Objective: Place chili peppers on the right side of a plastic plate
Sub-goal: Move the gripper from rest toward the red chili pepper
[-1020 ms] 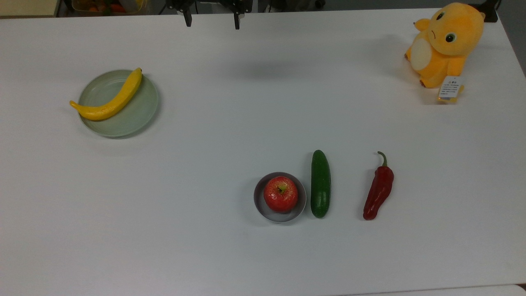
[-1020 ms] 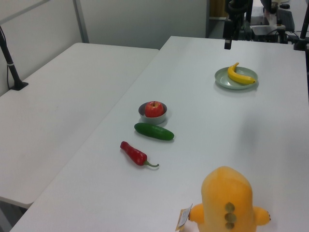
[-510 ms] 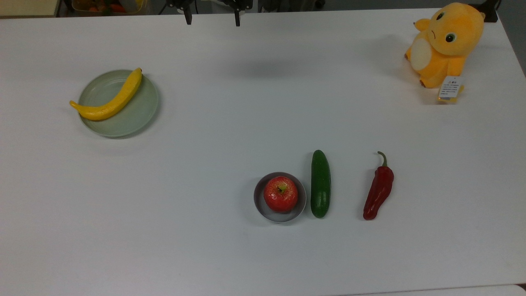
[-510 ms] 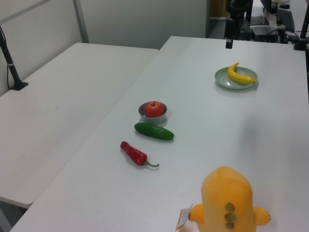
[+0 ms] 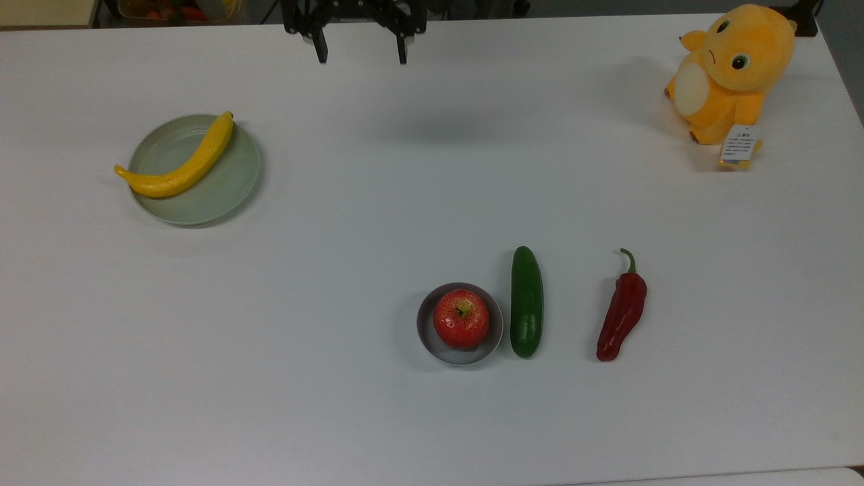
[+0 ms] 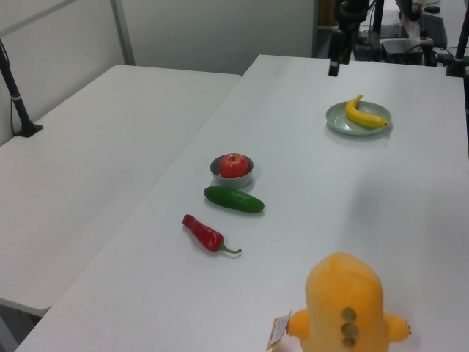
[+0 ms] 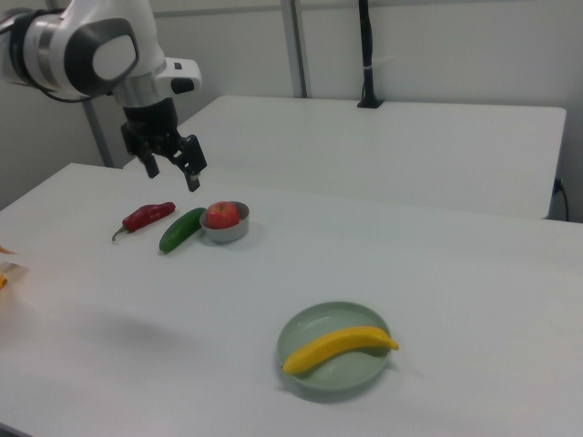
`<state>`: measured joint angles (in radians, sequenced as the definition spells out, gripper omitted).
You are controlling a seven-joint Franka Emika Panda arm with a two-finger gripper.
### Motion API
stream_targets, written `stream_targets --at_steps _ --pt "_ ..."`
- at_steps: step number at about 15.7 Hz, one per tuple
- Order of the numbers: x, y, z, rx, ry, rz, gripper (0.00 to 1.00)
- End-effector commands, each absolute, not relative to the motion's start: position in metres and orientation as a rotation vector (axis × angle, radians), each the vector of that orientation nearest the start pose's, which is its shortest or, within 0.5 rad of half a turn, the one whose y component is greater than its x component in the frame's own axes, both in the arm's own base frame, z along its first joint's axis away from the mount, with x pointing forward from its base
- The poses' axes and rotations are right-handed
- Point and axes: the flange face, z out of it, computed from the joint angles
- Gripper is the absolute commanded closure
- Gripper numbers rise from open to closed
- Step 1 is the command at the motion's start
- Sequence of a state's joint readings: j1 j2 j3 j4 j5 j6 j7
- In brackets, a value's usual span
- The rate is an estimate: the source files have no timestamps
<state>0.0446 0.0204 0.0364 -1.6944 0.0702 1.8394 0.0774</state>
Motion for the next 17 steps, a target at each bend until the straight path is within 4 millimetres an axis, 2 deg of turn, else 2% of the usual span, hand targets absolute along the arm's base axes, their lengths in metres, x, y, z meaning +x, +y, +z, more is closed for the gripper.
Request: stream_targets --at_steps 1,5,10,13,14,15,17 --pt "0.601 0.084 0.566 -3.006 0.141 -0.289 0.00" --pt "0.617 0.138 0.550 -2.995 0.140 -0.262 0.00" --pt "0.641 0.225 0.527 -2.952 0.192 -0.299 0.00" --pt "0.653 0.271 0.501 -2.941 0.257 -0.340 0.00" --pt "0.657 0.281 0.489 -2.930 0.313 -0.360 0.00" --pt "0.660 0.300 0.472 -2.911 0.381 -0.397 0.00" --pt "0.668 0.317 0.450 -2.905 0.482 -0.438 0.00"
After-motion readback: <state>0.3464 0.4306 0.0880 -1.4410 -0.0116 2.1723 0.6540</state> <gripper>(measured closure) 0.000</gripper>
